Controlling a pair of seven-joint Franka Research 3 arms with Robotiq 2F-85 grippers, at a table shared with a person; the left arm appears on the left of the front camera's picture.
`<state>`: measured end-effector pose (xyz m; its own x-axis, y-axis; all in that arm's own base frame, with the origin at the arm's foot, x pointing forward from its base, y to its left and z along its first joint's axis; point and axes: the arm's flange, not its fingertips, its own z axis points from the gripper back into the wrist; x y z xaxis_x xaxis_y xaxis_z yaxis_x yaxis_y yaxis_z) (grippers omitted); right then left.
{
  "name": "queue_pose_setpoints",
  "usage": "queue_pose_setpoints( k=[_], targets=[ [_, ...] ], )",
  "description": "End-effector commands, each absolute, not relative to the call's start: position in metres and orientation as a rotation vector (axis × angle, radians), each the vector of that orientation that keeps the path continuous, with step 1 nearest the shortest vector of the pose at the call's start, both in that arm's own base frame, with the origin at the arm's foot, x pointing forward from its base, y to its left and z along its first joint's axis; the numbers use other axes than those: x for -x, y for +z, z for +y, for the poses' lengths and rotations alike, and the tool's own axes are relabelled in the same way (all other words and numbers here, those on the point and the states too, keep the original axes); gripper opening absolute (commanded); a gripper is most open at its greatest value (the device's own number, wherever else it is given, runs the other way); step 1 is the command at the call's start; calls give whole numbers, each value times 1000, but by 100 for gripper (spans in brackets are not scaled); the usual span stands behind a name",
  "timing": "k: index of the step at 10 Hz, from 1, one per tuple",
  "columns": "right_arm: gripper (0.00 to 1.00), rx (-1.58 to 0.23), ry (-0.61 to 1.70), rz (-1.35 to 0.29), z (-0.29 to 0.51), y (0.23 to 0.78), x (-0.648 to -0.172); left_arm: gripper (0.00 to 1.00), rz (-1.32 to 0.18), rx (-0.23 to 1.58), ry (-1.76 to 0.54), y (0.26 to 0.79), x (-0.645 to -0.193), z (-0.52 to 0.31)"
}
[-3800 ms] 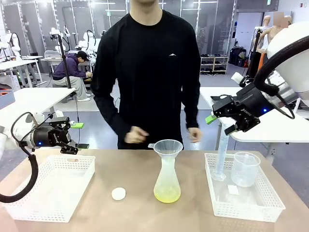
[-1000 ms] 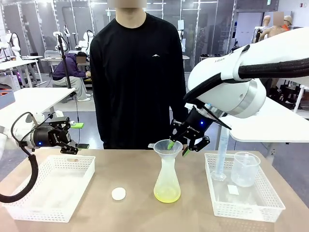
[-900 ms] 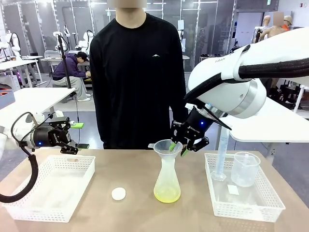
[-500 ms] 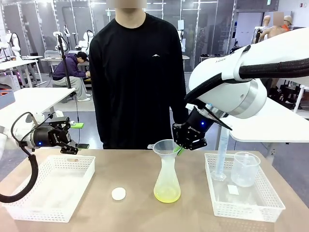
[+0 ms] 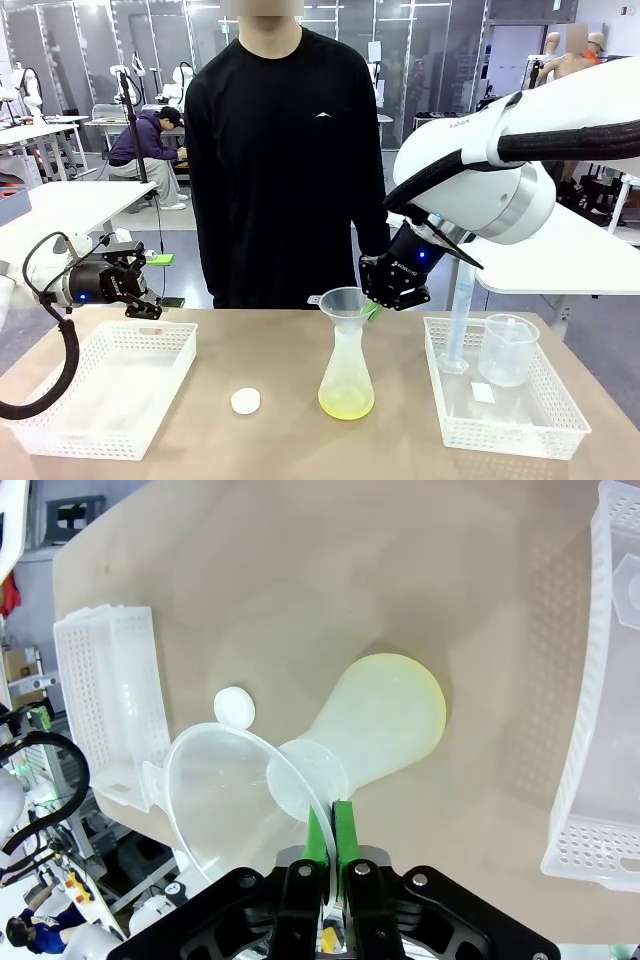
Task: Prepare the solutions needed for the experiment.
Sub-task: Once the solution is in the Big flask , pick up the Plastic Funnel and place it back into the right Organizing basket.
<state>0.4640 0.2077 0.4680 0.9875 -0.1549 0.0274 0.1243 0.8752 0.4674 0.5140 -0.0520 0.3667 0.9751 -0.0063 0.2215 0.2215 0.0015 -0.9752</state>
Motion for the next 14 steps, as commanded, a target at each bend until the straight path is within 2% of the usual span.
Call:
queue_pose_setpoints(
  k=[1, 9, 14],
  targets=[
    [0, -503, -149, -98, 204, 477, -456, 100, -170, 1559, -177, 369, -514, -53],
    [0, -572, -34, -287, 194, 545, -417, 100, -170, 1559, -177, 369, -514, -53],
    [0, -590, -13, -279, 177, 555, -416, 100, -170, 1559, -177, 369, -514, -53]
  ],
)
